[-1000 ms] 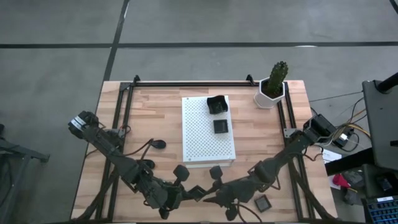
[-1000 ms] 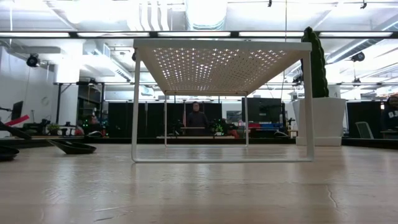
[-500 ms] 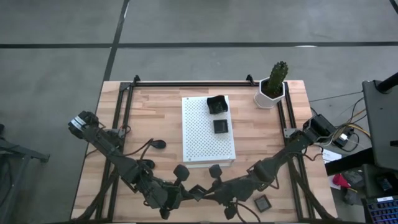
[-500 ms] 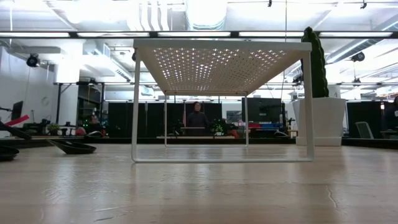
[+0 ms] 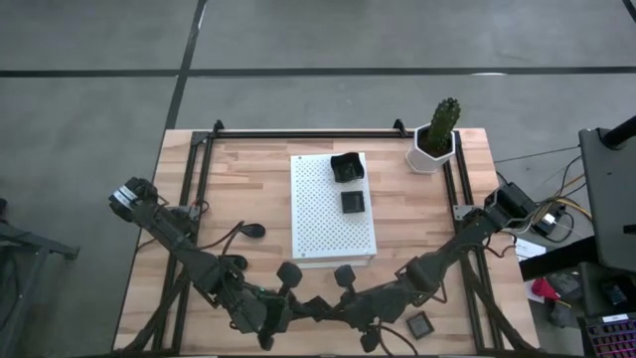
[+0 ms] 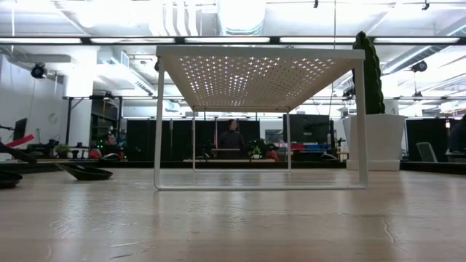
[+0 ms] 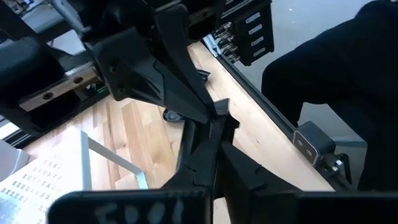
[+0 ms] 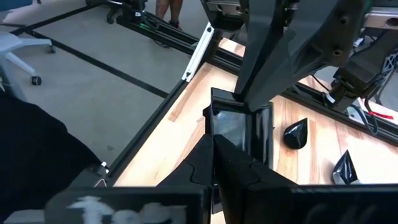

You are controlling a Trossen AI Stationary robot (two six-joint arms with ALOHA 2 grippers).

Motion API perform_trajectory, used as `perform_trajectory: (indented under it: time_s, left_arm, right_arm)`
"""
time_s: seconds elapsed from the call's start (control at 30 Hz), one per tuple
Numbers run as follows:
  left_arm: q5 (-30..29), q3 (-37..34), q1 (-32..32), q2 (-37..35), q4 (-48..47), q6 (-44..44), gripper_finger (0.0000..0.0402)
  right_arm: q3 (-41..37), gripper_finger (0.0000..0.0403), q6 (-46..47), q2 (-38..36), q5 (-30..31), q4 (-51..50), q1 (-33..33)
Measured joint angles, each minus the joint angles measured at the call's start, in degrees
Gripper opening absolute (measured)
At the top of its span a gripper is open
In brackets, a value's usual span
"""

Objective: Pick & Place Mini shaped plates
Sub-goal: Stack the black square plate on top of the black square plate on the shelf

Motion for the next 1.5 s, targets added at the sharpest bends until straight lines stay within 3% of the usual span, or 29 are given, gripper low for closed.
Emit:
perform_trajectory:
  time_s: [0.73, 1.07, 1.33, 1.5]
  left_arm:
    - [-6.93, 1.61, 0.0, -0.07, 1.55, 0.44, 0.0212]
    - [-7.89, 1.9, -0.32, -0.11, -1.67, -1.62, 0.0221]
    - [-5.96, 1.86, -1.04, -0.11, -7.09, -7.77, 0.022]
    - [-5.9, 1.84, -2.54, -0.11, -9.6, -9.73, 0.022]
  right_arm:
    - [0.0, 0.0008, 2.6, 0.02, 2.24, -7.24, -0.17]
    - [1.86, 0.0008, 3.87, -2.4, 18.63, -23.0, 0.31]
    - [10.19, 0.0008, 4.53, -2.4, 24.48, -44.49, 0.26]
    - [12.81, 0.0008, 1.87, -2.56, 26.49, -48.35, 0.17]
